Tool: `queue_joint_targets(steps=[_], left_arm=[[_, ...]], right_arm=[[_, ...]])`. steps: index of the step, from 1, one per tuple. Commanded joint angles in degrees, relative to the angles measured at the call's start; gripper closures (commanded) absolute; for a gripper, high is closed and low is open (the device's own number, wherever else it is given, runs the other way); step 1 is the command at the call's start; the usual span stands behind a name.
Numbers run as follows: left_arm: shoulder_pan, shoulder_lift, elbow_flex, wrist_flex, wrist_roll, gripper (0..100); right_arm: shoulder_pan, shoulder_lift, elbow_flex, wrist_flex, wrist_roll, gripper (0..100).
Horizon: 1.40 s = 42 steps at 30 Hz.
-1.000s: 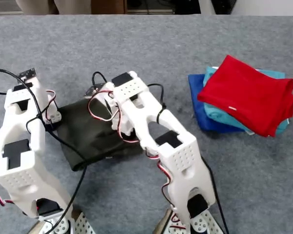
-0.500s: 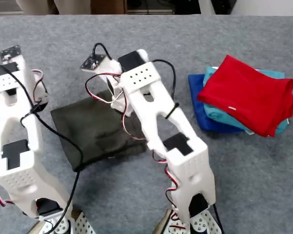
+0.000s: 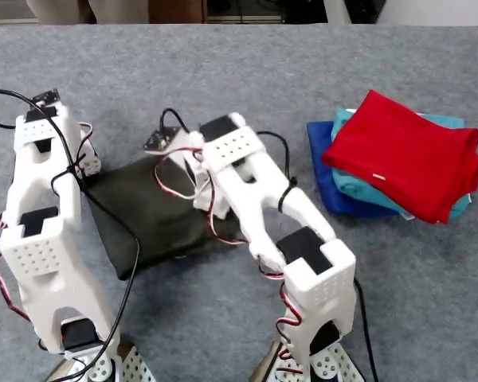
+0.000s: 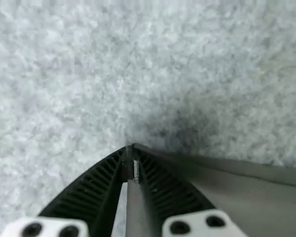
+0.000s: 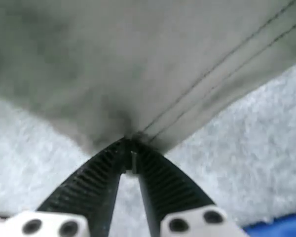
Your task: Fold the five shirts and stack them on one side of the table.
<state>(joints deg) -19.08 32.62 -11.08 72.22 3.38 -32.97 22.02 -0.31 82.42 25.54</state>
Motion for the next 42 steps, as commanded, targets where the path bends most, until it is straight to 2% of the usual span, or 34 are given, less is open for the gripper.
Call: queue_joint_targets(steps=[1, 7, 15, 22, 28, 34, 37, 42], left_arm=[[-0.44, 2.42, -4.22, -0.88, 0.26, 98], [-0.44, 5.58, -9.23, -0.35, 0.26, 98], [-0.53, 5.23, -10.2, 0.18, 0.18, 98], [-1.67, 0.75, -19.69, 11.25, -2.99, 98], [-6.68, -9.19, -22.51, 17.41, -9.14, 98], [-17.93, -16.92, -22.42, 20.66, -13.8, 98], [-23.91, -16.84, -20.4, 20.4, -13.89, 98], [-27.69, -17.8, -5.36, 16.18, -17.14, 98]], right_arm=[[1.54, -3.47, 5.23, -6.68, -0.26, 99.4], [4.62, -4.0, 8.66, -8.0, 0.26, 99.4], [4.97, -11.03, 0.84, -6.51, 2.02, 99.4], [4.88, -21.85, -2.95, 3.69, 2.02, 99.4], [4.35, -25.8, -0.92, 17.76, 2.11, 99.0], [4.35, -30.2, 12.53, 15.74, 1.05, 99.0], [4.7, -31.34, 17.8, 8.79, -5.54, 99.3], [3.47, -31.34, 22.2, -3.08, -26.46, 99.0]])
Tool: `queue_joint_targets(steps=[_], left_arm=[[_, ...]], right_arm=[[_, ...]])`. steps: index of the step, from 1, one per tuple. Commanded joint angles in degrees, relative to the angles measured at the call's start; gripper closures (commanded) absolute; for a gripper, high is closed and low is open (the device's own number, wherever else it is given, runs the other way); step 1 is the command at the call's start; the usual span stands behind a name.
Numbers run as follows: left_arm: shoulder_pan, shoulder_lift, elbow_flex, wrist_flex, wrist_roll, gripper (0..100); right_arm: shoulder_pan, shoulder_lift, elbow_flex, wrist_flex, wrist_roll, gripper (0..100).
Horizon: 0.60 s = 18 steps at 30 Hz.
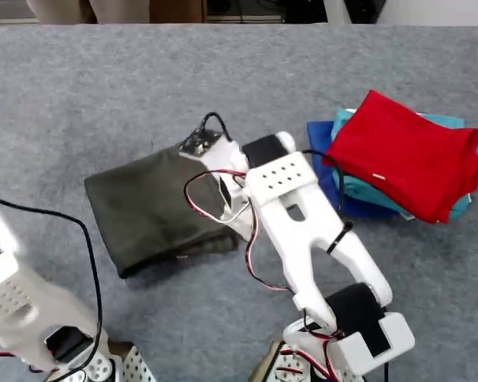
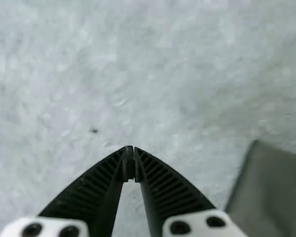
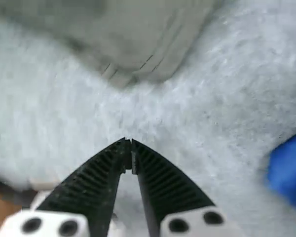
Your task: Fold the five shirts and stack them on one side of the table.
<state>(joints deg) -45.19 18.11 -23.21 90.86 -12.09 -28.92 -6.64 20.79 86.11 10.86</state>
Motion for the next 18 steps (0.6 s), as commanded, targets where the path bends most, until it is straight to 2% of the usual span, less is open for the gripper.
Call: queue_joint_targets(steps=[1, 4, 7, 10, 14, 18], left_arm=[[-2.55, -4.62, 9.14, -2.46, -2.29, 98], [-5.8, -13.32, 14.86, -3.16, -2.73, 98], [-6.59, -23.08, 24.97, -8.26, -2.9, 98], [-3.87, -32.13, 37.63, -14.42, -4.4, 98], [-0.44, -42.59, 51.34, -20.4, -4.13, 98], [0.53, -49.19, 56.53, -21.19, -4.22, 98]], right_arm=[[-0.66, -2.68, 1.19, -8.79, -16.18, 98.9], [-3.12, -2.68, 1.1, -13.19, -26.02, 93.4], [-5.76, -2.59, 1.36, -13.8, -32.0, 77.4], [-7.52, -0.75, 1.36, -13.71, -39.21, 64.2], [-8.13, 4.7, 0.4, -14.33, -46.24, 62.4], [-9.01, 11.3, -3.56, -15.03, -49.41, 62.4]])
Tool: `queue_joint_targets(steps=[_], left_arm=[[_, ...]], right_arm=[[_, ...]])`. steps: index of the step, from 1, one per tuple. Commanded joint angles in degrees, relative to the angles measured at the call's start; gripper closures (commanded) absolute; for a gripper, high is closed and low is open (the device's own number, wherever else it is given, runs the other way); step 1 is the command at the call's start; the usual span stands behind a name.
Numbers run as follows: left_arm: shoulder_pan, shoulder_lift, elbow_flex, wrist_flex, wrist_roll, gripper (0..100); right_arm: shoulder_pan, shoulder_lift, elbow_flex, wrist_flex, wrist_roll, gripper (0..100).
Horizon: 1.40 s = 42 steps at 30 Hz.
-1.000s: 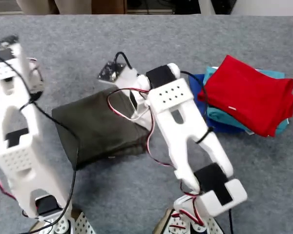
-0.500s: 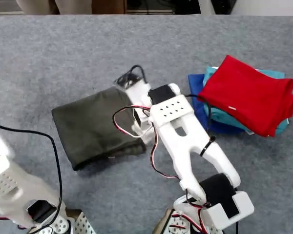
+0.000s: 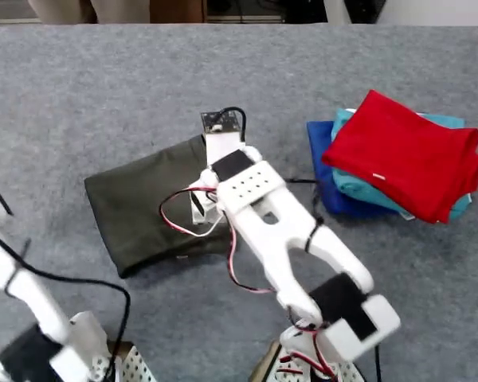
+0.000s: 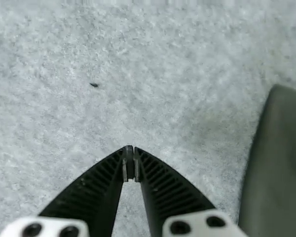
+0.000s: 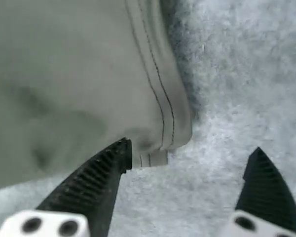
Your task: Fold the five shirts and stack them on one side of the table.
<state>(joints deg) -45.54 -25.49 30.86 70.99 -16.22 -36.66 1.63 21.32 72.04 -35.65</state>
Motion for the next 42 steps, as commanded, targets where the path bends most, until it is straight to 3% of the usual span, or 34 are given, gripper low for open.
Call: queue_joint_targets(steps=[1, 18, 20, 26, 30, 36, 42], left_arm=[[0.88, -6.2, 2.73, -1.41, -0.18, 98], [0.53, -6.55, 2.2, -3.78, -0.18, 98], [0.53, -6.55, 2.2, -3.78, -0.26, 98], [0.53, -6.55, 2.2, -3.78, -0.26, 98], [0.53, -6.55, 1.58, -3.78, -0.26, 98], [0.53, -6.55, 1.05, -3.78, -0.26, 98], [0.44, -6.55, 1.05, -3.78, -2.64, 98]], right_arm=[[-1.71, 4.79, -5.41, -0.97, -3.78, 62.4], [-5.41, 26.33, -22.64, -0.7, -13.8, 62.8], [-5.41, 27.38, -22.9, -0.88, -13.8, 67.4], [-5.05, 29.58, -22.99, -0.97, -13.01, 93.8], [-5.05, 29.23, -22.9, -0.62, -8.79, 99.5], [-3.65, 28.44, -23.34, 0.53, -7.91, 99.5], [3.82, 21.23, -30.11, 8.35, -1.93, 99.5]])
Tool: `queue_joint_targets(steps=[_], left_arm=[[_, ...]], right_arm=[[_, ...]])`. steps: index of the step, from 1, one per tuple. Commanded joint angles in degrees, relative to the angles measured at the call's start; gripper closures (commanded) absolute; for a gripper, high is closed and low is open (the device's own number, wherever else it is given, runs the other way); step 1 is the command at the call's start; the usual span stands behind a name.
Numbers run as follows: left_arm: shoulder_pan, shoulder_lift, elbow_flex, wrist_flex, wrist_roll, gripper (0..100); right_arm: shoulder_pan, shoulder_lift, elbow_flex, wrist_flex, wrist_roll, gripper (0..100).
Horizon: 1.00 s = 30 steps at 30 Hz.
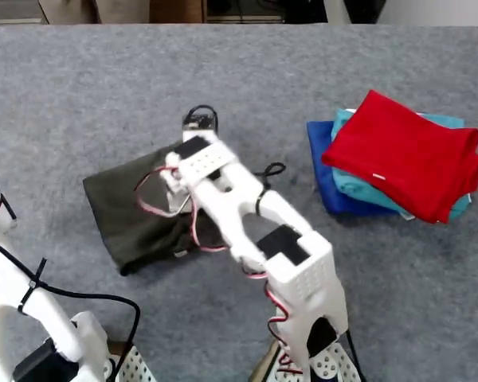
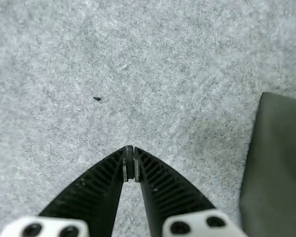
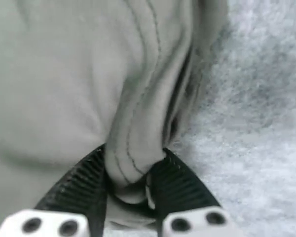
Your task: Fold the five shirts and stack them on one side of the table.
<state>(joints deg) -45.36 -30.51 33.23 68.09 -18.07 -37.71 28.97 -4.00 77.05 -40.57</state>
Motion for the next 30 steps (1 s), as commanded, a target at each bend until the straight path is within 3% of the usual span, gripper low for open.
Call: queue_joint_targets(steps=[1, 13, 30], left_arm=[[0.26, -1.54, -1.32, -0.88, -0.79, 98], [0.26, -1.54, -1.32, -0.62, -0.62, 98], [0.26, -2.07, -1.41, -0.35, -0.7, 98]], right_arm=[[6.55, -7.16, -6.37, 4.66, 3.96, 99.5], [29.41, -11.74, -30.73, 19.96, 17.49, 99.5], [53.67, -11.74, -42.95, 21.01, 26.9, 99.5]])
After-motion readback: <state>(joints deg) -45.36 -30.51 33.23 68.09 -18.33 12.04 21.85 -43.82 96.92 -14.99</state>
